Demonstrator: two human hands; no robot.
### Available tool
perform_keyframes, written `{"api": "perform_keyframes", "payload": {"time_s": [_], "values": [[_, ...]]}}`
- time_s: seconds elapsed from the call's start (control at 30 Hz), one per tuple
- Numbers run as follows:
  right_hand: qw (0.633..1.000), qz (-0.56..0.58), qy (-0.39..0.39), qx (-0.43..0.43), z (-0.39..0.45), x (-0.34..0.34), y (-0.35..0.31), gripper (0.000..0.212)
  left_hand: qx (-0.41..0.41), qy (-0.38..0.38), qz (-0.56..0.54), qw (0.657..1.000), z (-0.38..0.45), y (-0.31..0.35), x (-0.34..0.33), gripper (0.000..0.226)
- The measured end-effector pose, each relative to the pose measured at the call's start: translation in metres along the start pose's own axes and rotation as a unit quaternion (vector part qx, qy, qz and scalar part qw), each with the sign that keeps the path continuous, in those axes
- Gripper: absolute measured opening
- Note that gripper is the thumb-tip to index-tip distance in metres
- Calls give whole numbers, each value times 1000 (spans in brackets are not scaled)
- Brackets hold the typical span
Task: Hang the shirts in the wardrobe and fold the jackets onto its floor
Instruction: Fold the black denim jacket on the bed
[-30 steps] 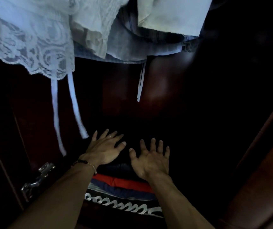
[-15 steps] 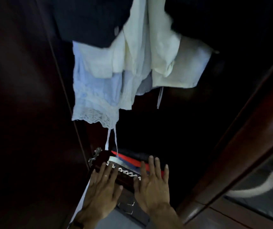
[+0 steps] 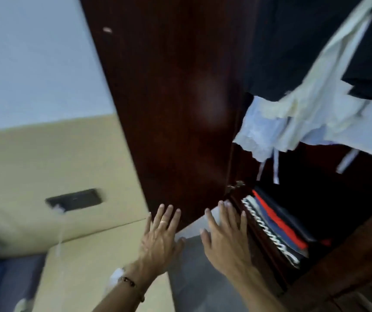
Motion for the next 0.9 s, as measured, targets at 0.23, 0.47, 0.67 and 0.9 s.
{"api": "perform_keyframes", "payload": {"time_s": [0.23,0.47,0.67,0.9], "values": [[976,19,-50,213,-58,2,-159,59,232,-18,18,972,-183,-91,34,65],[907,29,-106,407,-178,0,-336,60,422,-10,-19,906,-403,-173,44,67],[860,2,-147,488,-300,-14,-467,76,531,-30,-41,846,-589,-221,39,76],[803,-2,-205,560,-472,-71,-629,64,643,-80,-105,755,-817,-268,7,73]]}}
Point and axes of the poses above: each hand's wrist, its own z-axis towards the middle knuckle, its own x-axis out of the back of the hand, y = z × x, the point moved 2 cm from there along z, towards the middle knuckle, and after that the axes turned 3 degrees about z, right-handed, at the moved point
